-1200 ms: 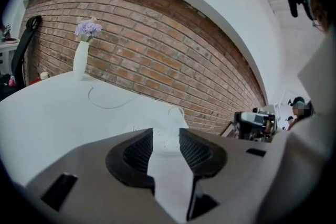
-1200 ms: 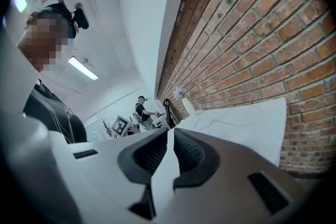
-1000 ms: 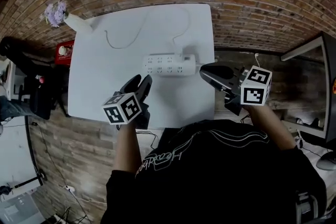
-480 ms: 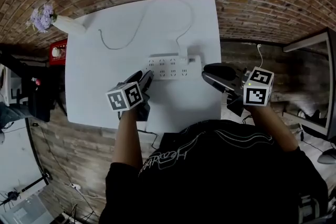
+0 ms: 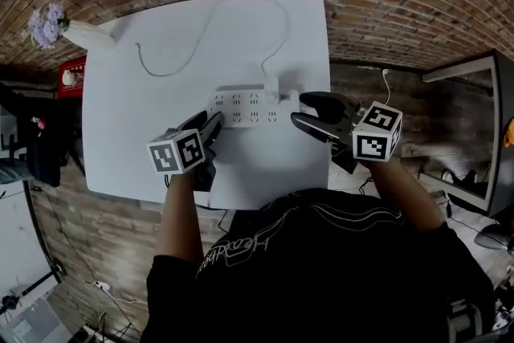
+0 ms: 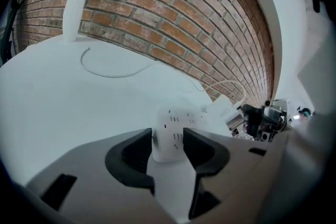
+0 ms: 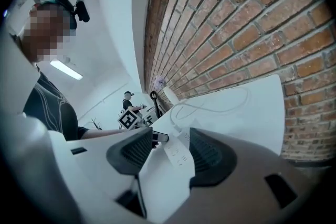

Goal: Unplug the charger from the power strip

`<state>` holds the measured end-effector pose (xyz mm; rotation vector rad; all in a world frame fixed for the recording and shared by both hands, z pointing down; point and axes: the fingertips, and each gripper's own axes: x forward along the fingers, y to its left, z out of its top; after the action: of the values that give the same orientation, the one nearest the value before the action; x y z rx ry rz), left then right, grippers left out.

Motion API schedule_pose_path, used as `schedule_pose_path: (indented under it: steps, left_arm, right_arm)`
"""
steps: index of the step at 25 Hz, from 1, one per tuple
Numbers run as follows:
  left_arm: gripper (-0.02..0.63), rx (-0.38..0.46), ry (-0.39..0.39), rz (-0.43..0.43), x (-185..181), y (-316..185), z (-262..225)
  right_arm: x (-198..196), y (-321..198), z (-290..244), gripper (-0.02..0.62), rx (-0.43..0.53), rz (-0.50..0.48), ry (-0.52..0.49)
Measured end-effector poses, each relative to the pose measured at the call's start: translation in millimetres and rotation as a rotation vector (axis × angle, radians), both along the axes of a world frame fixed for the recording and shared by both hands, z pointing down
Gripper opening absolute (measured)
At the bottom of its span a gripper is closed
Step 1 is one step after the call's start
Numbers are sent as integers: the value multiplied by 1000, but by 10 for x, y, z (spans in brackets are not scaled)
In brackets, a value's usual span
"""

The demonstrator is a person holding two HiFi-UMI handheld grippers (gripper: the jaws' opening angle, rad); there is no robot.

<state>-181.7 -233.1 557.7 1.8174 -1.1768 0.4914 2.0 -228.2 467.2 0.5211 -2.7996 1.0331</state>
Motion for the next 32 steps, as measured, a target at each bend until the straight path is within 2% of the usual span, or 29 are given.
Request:
schedule_pose_path:
  steps: [5, 10, 12, 24, 32]
  left_arm:
    - [183, -19, 10, 11, 1, -8, 10]
    - [184, -26, 7, 17, 2, -12, 23]
    - [184, -26, 5, 20, 2, -15, 22]
    - [187, -30, -14, 44, -1, -24, 28]
    - [190, -34, -18, 49, -9, -22, 51]
  right_arm:
    - [-152, -130, 87, 211, 160, -85, 110]
    - [-297, -249, 204, 224, 407, -191, 281]
    - [-351, -270, 246, 231, 473, -237, 321]
    - [-614, -293, 369, 239, 561, -380, 301]
    - [-701, -307, 458, 239, 620, -395, 316]
